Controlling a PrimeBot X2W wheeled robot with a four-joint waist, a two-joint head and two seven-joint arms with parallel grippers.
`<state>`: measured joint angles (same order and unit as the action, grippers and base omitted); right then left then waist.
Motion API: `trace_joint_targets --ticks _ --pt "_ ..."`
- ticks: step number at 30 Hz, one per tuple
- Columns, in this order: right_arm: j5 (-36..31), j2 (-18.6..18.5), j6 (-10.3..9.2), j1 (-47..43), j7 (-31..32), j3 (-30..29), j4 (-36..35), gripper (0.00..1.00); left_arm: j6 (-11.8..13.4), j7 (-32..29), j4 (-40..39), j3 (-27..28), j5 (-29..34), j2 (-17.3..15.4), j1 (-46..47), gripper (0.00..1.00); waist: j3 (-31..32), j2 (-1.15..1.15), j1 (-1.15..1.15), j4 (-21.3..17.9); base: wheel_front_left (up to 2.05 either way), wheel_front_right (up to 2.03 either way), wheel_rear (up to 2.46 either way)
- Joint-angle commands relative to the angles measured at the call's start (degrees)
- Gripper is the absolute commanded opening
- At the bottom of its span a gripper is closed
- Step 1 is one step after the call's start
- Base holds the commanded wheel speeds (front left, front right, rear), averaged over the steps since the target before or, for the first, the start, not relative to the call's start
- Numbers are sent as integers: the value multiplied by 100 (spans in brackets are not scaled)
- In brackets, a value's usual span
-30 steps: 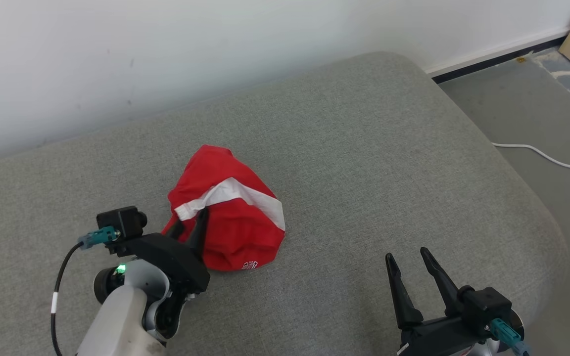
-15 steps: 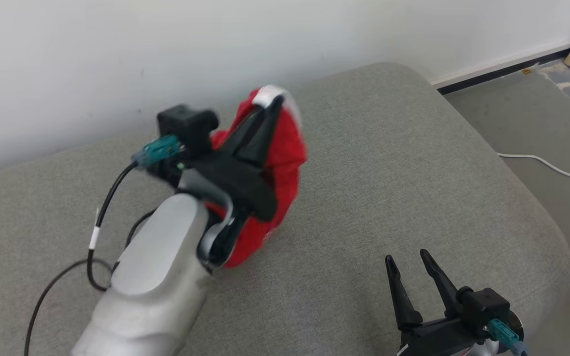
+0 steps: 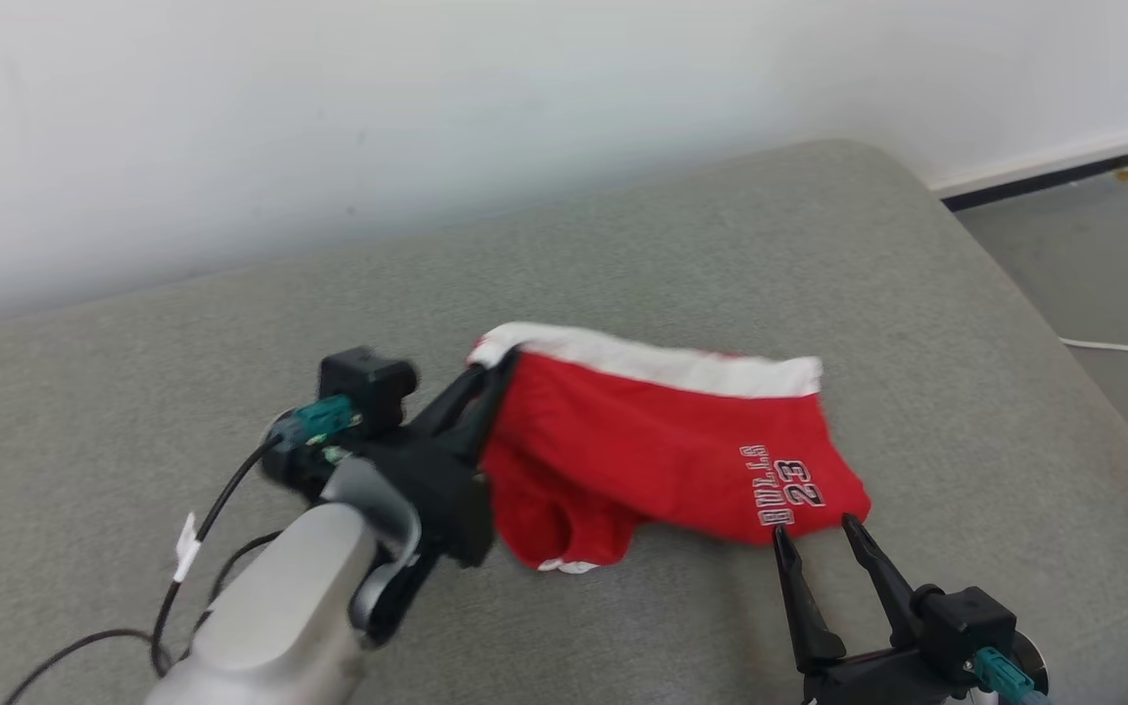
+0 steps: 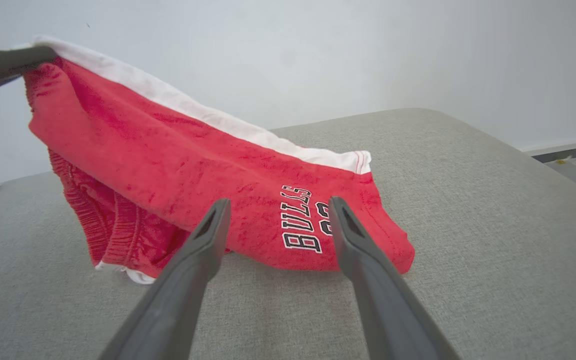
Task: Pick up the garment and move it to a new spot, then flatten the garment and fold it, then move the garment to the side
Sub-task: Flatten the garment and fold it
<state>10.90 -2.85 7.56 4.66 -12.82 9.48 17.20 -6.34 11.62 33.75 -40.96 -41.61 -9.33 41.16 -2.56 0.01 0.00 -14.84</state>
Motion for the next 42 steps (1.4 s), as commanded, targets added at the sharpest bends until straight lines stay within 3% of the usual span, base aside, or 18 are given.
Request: trace_joint_targets --ticks 1,4,7,14,18,22,29,30,31,36,42 --pt "-17 -5 -14 -29 -2 -1 -32 100 50 13 63 12 87 -61 -23 0 20 -1 0 272 0 0 0" --pt "22 -5 -14 -8 14 71 -68 100 203 -100 432 -64 184 -282 -256 0 20 -1 0 455 0 0 0" --pt "47 -8 -14 21 14 28 -108 100 181 -198 502 -44 31 -383 -479 0 -9 -1 0 636 0 0 0" --pt "1 -7 -14 -77 30 -106 -134 100 86 -473 -23 -104 -300 -638 -1188 0 -43 -1 0 947 0 0 0" --pt "8 -6 -14 -73 54 -121 -153 100 72 -771 -549 -253 -391 -874 -1648 0 -56 -1 0 999 0 0 0" --pt "6 -6 -14 -39 51 -119 -157 100 217 -972 -870 -318 -446 -1081 -2002 0 -64 -1 0 1009 0 0 0" --pt "19 -6 -14 -4 41 -76 -105 100 276 -1370 -949 -488 -657 -1067 -2411 0 -14 -1 0 879 0 0 0" --pt "18 -6 -14 -2 39 -78 -101 100 313 -1422 -921 -505 -651 -1074 -2436 70 -9 -1 0 864 0 0 0" --pt "17 -6 -14 -3 35 -85 -95 100 361 -1463 -907 -533 -624 -1089 -2447 100 1 -1 0 848 0 0 0" --pt "8 -6 -14 -52 25 -133 -84 100 570 -1860 -969 -551 -755 -1250 -2588 100 54 -1 0 809 0 0 0" --pt "12 -6 -14 -114 23 -176 -91 100 883 -2102 -1607 -310 -971 -1572 -2692 100 109 -1 0 838 0 0 0"
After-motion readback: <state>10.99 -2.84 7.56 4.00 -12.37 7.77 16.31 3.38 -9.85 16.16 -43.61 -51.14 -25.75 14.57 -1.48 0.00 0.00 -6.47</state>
